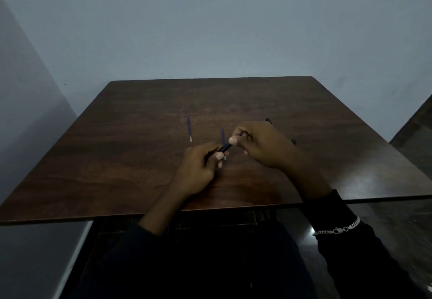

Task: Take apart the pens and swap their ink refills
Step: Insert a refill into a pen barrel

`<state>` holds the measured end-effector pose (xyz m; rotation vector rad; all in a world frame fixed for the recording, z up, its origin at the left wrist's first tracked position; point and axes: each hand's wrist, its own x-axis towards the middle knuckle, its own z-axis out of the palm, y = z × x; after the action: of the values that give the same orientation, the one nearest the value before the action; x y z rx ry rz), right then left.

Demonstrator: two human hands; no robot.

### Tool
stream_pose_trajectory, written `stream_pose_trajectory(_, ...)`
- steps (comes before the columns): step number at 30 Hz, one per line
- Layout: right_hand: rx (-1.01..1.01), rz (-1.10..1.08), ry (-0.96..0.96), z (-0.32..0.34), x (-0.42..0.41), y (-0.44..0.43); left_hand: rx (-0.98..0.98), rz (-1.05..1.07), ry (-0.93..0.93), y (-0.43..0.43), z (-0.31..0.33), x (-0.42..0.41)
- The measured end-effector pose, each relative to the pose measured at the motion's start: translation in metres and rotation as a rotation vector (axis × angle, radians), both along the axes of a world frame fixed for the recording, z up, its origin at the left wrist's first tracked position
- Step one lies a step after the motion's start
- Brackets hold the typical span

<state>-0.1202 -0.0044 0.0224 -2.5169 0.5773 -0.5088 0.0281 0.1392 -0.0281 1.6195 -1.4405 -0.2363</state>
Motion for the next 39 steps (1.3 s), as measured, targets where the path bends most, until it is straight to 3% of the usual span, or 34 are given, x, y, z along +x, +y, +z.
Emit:
stream_pose_trajectory(8,-0.083,0.097,0.004,0.002,-0.003,0.000,0.036,0.010,0.010,-0.001,0.001,0.001)
stream_pose_trajectory(16,-0.212,0.023,0.111,-0.001,0.004,0.008,0.010,0.062,-0.042,0.001,0.002,-0.001)
stream_pose_trajectory(20,-0.205,0.017,0.082,-0.007,0.005,0.007,0.011,0.081,-0.046,0.001,0.000,-0.002)
stream_pose_trajectory(23,-0.087,0.029,0.017,-0.007,-0.002,0.005,0.013,0.094,-0.051,0.001,0.000,-0.003)
stream_pose_trajectory(25,0.020,-0.048,-0.094,-0.005,-0.011,0.001,0.020,0.095,-0.049,0.001,-0.001,-0.003)
stream_pose_trajectory(28,0.075,-0.366,-0.201,0.002,-0.027,-0.019,0.024,0.086,-0.026,0.000,0.000,-0.003)
stream_pose_trajectory(33,0.140,-0.761,0.147,0.005,-0.049,-0.062,0.024,0.088,-0.017,0.001,0.000,-0.004)
stream_pose_trajectory(39,0.384,-0.832,0.235,0.001,-0.047,-0.069,0.041,0.084,-0.007,0.000,0.001,-0.005)
